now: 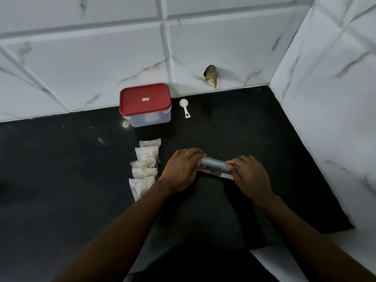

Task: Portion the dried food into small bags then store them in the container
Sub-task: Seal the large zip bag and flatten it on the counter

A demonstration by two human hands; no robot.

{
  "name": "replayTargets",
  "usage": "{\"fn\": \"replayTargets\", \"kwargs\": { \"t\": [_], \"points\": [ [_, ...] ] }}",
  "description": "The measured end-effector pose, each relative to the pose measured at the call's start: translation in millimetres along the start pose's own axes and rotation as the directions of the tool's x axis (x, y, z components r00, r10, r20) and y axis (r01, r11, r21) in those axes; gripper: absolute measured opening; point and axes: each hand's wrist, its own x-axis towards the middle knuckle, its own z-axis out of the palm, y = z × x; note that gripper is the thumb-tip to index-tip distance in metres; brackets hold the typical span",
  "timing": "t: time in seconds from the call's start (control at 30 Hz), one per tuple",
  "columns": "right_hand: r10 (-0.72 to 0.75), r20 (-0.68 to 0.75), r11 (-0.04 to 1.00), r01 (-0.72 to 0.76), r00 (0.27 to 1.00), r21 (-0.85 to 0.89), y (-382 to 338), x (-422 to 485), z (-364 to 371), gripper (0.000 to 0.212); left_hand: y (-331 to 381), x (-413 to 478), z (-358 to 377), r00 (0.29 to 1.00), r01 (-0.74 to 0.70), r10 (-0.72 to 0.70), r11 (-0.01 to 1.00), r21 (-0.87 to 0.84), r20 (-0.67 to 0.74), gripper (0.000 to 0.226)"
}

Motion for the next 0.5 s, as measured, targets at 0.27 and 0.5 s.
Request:
{"fn": "replayTargets", "kwargs": {
  "t": [0.27, 0.5],
  "points": [
    [0.022, 0.037, 0.998, -0.019, 0.999, -0.065, -34, -24, 14, 0.057, 1, -12, 31, 0.989, -0.025, 0.003, 0.988, 0.149, 0.147, 0.076],
    [0.086, 0.199, 0.968, -0.034, 0.976, -0.248, -40, -37, 41, 0.089, -4, -13, 40, 0.977, -0.068, 0.016, 0.969, 0.239, 0.215, 0.087]
  ]
}}
